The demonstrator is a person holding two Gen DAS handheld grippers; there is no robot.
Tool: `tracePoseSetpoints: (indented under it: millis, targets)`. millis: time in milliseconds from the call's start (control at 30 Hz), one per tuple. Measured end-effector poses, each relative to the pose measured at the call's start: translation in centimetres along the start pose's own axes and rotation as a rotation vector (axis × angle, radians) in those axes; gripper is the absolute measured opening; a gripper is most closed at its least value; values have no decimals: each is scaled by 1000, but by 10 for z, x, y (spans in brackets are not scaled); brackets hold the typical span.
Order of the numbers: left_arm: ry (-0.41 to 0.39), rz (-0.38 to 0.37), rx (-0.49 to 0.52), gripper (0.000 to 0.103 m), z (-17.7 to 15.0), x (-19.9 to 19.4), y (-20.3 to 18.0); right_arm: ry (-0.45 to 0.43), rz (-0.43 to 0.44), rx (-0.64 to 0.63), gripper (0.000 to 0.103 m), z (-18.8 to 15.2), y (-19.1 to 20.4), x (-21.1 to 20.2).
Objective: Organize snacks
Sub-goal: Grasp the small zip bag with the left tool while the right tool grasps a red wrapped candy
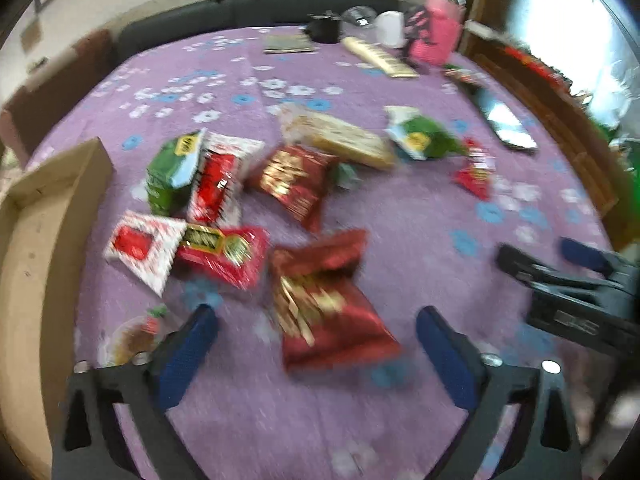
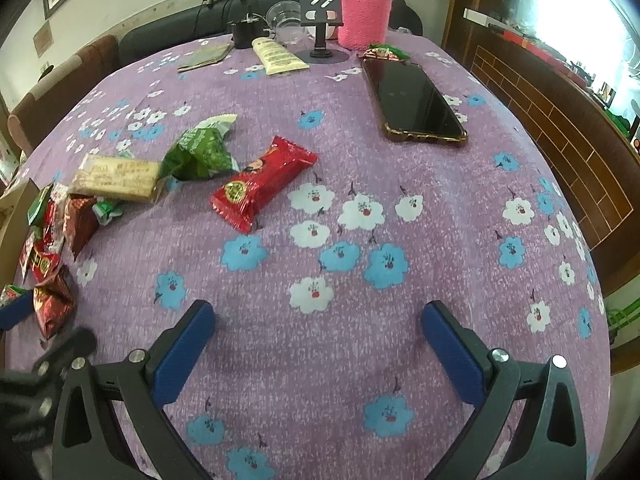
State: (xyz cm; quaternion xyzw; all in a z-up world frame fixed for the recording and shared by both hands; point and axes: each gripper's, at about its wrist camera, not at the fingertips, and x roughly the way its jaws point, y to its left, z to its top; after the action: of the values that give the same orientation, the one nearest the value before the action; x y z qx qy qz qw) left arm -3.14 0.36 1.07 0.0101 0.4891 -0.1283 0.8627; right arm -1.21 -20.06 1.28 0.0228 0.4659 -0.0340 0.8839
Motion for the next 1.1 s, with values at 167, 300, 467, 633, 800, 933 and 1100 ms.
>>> tracePoseSetpoints:
  millis: [167, 300, 467, 633, 800, 933, 1100]
  targets:
    - [-115, -112, 0, 83, -12, -52, 10, 13, 21, -17, 103, -2, -3, -2]
    - [-307, -59, 11, 84, -20, -113, 31, -28, 79, 16, 94, -6, -14, -24]
    - [-493, 56, -30, 92, -18, -154, 69, -305, 128, -40, 94, -15, -6, -81]
    - [-456, 57, -121, 95, -11, -145, 100, -213, 317, -115, 88, -5, 35, -79]
    - [-346, -34, -124, 76, -22, -121, 101, -94, 436, -163, 72, -4, 90, -49]
    - [-299, -46, -53, 76, -31, -103, 83, -66, 454, -177, 69, -5, 117, -35]
    - [-220, -57, 18, 76, -33, -77, 62, 7, 477, -173, 34, -6, 125, -11]
